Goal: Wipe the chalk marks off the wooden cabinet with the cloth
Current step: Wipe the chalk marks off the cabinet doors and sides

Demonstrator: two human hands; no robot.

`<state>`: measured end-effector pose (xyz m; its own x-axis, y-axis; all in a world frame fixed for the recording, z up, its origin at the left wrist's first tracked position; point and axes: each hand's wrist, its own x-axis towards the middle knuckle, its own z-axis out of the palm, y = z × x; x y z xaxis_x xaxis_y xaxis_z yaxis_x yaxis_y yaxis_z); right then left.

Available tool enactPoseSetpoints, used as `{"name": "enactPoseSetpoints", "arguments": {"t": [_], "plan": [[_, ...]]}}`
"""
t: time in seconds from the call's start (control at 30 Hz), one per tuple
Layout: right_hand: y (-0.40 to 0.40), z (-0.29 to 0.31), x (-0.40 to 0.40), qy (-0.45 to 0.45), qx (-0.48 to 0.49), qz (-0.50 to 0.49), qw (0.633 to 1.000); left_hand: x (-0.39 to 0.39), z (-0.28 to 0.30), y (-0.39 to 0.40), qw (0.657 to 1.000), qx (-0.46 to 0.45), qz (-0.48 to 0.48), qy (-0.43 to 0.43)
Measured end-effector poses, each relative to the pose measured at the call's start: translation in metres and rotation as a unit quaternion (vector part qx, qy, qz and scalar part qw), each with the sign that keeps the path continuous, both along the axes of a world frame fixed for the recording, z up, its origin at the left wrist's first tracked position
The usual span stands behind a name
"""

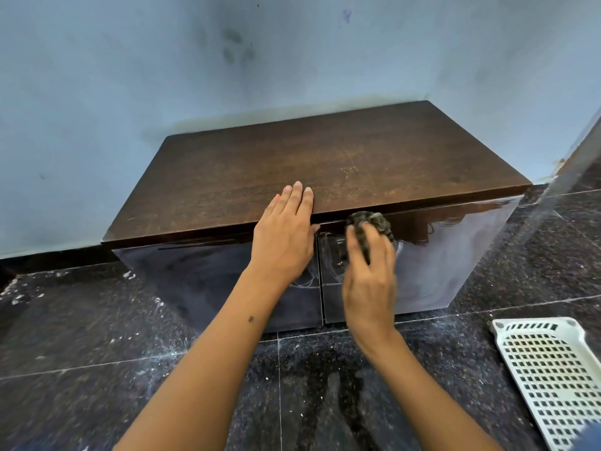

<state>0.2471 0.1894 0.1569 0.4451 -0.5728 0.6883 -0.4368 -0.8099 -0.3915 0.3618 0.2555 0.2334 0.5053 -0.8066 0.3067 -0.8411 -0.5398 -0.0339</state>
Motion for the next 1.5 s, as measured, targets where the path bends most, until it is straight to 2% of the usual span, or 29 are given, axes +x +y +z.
{"name": "enactPoseSetpoints", "arguments": {"t": [0.07, 0.13, 0.33, 0.47, 0.57, 0.73, 0.77, 0.8, 0.83, 0.87, 0.9, 0.93, 1.03, 1.1, 1.2, 1.23, 1.33, 1.37, 1.4, 1.5], "plan": [[0.009, -0.005, 0.0, 0.049, -0.059, 0.054, 0.996, 0.001, 0.001, 0.001, 1.0, 0.001, -0.003, 0.004], [0.015, -0.008, -0.003, 0.091, -0.075, 0.082, 0.99, 0.002, 0.003, 0.002, 1.0, 0.003, -0.01, 0.013], [0.035, -0.002, 0.014, 0.012, 0.024, 0.085, 0.996, 0.006, 0.006, 0.002, 0.999, 0.005, -0.021, 0.034], [0.044, -0.017, 0.022, 0.025, 0.081, 0.1, 0.991, 0.005, 0.008, 0.003, 0.998, 0.007, -0.027, 0.059], [0.044, -0.028, 0.021, 0.017, 0.072, 0.097, 0.992, 0.005, 0.009, 0.005, 0.998, 0.005, -0.027, 0.062], [0.058, -0.031, 0.023, -0.016, 0.231, 0.131, 0.964, 0.004, 0.012, 0.005, 0.997, 0.014, -0.028, 0.07], [0.062, -0.033, 0.021, -0.032, 0.309, 0.122, 0.943, 0.004, 0.012, 0.005, 0.997, 0.017, -0.028, 0.071], [0.066, -0.032, 0.018, -0.063, 0.423, 0.088, 0.9, 0.004, 0.012, 0.005, 0.997, 0.019, -0.027, 0.072], [0.068, -0.028, 0.017, -0.113, 0.551, 0.035, 0.826, 0.004, 0.012, 0.006, 0.997, 0.018, -0.027, 0.073], [0.069, -0.022, 0.016, -0.166, 0.655, -0.013, 0.737, 0.004, 0.012, 0.005, 0.997, 0.017, -0.027, 0.074], [0.069, -0.017, 0.017, -0.207, 0.718, -0.041, 0.663, 0.005, 0.011, 0.005, 0.997, 0.014, -0.028, 0.077], [0.069, -0.009, 0.02, -0.241, 0.745, -0.045, 0.62, 0.005, 0.011, 0.005, 0.997, 0.012, -0.029, 0.077], [0.06, 0.017, 0.035, -0.349, 0.741, -0.009, 0.574, 0.006, 0.012, 0.004, 0.996, 0.009, -0.032, 0.081], [0.058, 0.032, 0.046, -0.38, 0.727, 0.008, 0.573, 0.006, 0.011, 0.004, 0.996, 0.006, -0.033, 0.083], [0.067, 0.029, 0.052, -0.342, 0.701, -0.013, 0.626, 0.006, 0.01, 0.004, 0.997, 0.001, -0.035, 0.074], [0.069, 0.022, 0.051, -0.328, 0.701, -0.027, 0.633, 0.006, 0.009, 0.004, 0.997, -0.001, -0.035, 0.068], [0.065, 0.008, 0.046, -0.315, 0.743, -0.071, 0.587, 0.005, 0.005, 0.005, 0.998, 0.002, -0.033, 0.048], [0.062, 0.006, 0.047, -0.324, 0.742, -0.067, 0.583, 0.005, 0.003, 0.005, 0.999, 0.003, -0.031, 0.04], [0.062, 0.007, 0.048, -0.331, 0.727, -0.048, 0.6, 0.005, 0.002, 0.004, 0.999, 0.002, -0.029, 0.032], [0.071, 0.013, 0.046, -0.33, 0.636, 0.046, 0.696, 0.003, -0.002, 0.003, 1.0, -0.002, -0.013, 0.003]]}}
